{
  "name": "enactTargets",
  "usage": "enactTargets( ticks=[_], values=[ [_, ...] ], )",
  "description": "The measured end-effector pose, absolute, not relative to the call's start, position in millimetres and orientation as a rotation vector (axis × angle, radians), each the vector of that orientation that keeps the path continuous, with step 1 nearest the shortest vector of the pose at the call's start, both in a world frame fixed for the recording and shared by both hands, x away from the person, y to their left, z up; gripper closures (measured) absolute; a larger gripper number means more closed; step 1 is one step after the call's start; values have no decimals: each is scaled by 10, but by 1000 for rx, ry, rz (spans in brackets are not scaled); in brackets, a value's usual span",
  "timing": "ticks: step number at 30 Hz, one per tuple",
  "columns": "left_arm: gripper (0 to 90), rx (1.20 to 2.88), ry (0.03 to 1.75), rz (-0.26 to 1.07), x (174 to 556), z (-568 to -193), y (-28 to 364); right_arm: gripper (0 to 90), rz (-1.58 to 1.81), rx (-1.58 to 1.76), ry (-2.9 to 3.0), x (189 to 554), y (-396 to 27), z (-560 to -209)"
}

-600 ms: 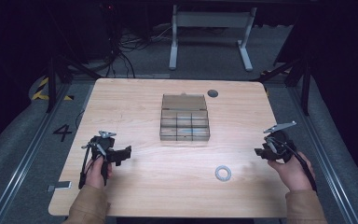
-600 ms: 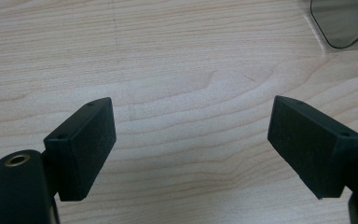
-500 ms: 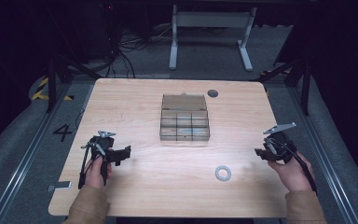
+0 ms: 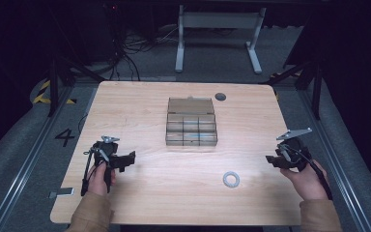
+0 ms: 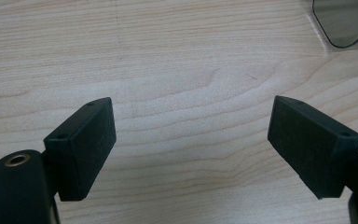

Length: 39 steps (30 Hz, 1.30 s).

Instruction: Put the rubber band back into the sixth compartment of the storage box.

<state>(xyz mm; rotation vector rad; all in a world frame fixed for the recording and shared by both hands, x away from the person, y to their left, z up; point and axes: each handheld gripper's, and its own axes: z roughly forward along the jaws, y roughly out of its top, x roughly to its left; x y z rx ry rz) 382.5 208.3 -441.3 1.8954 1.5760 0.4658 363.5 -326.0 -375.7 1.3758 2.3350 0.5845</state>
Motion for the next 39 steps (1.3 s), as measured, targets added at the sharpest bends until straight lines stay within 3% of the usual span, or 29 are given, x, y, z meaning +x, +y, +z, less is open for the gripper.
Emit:
enactTargets(
  ticks=[18,25,39],
  values=[
    [158,1894,1576,462,3828,-4414,2090,492,605,1344,2442,3483,-3127,-3657],
    [158,1894,1576,461,3828,-4414,2091,536,632,1359,2491,3464,-3037,-3638],
    [158,1893,1577,461,3828,-4413,2094,538,659,1297,2535,3455,-2851,-3629]
  ],
)
